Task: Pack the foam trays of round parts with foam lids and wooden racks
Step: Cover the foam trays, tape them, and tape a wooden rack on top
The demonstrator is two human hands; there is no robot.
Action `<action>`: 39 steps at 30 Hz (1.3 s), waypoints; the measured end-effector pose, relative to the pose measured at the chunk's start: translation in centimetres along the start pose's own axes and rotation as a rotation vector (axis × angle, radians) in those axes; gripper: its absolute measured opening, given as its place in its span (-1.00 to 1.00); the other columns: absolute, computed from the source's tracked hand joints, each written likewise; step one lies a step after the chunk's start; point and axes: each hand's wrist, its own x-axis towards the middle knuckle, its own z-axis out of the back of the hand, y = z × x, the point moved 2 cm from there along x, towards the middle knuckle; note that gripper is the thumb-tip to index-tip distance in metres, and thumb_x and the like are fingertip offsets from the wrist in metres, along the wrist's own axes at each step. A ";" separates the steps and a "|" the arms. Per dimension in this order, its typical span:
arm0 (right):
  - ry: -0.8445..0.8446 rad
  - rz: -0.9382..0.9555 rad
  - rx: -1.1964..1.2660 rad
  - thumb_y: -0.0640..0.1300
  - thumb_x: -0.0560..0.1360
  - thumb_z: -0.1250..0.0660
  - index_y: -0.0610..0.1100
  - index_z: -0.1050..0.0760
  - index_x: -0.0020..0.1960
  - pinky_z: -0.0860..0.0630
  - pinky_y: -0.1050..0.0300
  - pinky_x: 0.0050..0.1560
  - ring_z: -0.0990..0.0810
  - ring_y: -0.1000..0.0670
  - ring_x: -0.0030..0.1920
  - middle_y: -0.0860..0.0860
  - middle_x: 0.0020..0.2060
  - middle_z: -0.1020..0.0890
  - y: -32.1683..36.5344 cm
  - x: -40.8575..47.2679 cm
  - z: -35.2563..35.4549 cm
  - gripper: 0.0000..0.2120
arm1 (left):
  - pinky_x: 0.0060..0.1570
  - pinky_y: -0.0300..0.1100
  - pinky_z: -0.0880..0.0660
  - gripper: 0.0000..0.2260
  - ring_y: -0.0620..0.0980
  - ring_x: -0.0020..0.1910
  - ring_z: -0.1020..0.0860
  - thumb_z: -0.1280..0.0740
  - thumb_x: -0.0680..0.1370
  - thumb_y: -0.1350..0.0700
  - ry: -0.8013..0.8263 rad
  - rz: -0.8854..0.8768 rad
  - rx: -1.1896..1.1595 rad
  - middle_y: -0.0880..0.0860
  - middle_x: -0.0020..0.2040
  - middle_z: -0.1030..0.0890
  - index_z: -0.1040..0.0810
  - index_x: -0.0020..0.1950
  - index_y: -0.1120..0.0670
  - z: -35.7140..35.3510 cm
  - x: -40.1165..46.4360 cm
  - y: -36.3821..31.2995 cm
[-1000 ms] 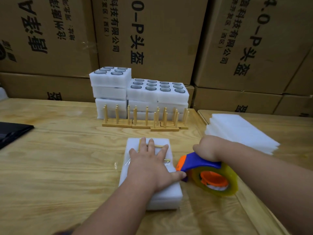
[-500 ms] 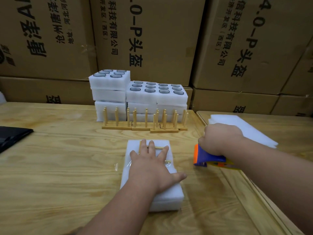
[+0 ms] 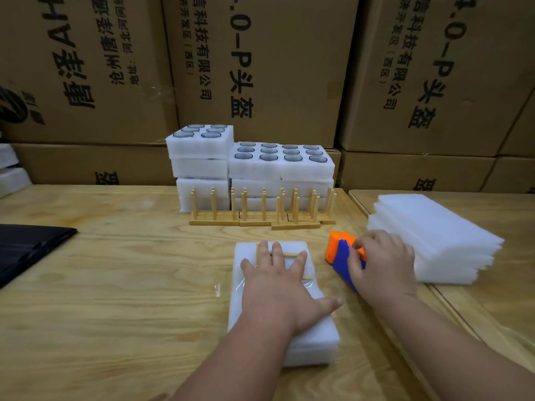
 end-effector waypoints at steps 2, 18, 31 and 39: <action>-0.172 0.045 0.368 -0.19 0.42 -0.36 -0.11 -0.60 -0.11 -0.35 0.15 0.01 -0.51 0.00 -0.05 0.04 -0.12 -0.58 1.6 -0.6 0.7 -0.93 | 0.47 0.36 0.24 -0.02 0.20 0.59 0.39 0.15 0.33 -0.67 -0.012 0.006 -0.009 0.14 0.66 0.25 0.23 0.64 -0.22 0.0 -0.1 -0.1; 0.197 -0.880 1.560 -0.22 0.70 -0.09 -0.17 -0.55 0.25 -0.47 0.01 0.37 -0.64 0.03 0.23 -0.07 0.18 -0.68 4.5 -5.3 -3.5 -0.72 | 0.55 0.15 -0.20 -0.39 0.00 0.53 -0.36 -0.36 0.53 -0.23 -0.047 0.165 -1.981 -0.10 0.55 -0.39 -0.36 0.57 -0.13 -4.8 -3.4 7.9; 0.436 -0.902 1.854 0.16 0.51 -0.21 -0.05 -0.67 0.24 -0.66 -0.04 0.06 -0.70 -0.09 0.16 -0.13 0.17 -0.71 8.7 -6.1 -2.3 -0.53 | -0.19 -0.06 -0.65 -0.42 0.13 0.10 -0.70 -0.34 0.38 0.20 -0.102 0.182 -2.067 0.04 0.22 -0.69 -0.52 0.38 -0.18 -5.7 -4.1 8.7; 0.368 -0.891 2.001 0.19 0.69 0.08 -0.13 -0.49 0.40 -0.55 0.12 0.15 -0.67 0.08 0.20 0.02 0.20 -0.70 10.7 -4.7 -0.8 -0.43 | -0.22 0.05 -0.67 -0.50 0.26 0.07 -0.69 -0.20 0.48 0.28 -0.013 0.166 -2.362 0.23 0.26 -0.65 -0.57 0.41 0.07 -5.4 -4.0 10.4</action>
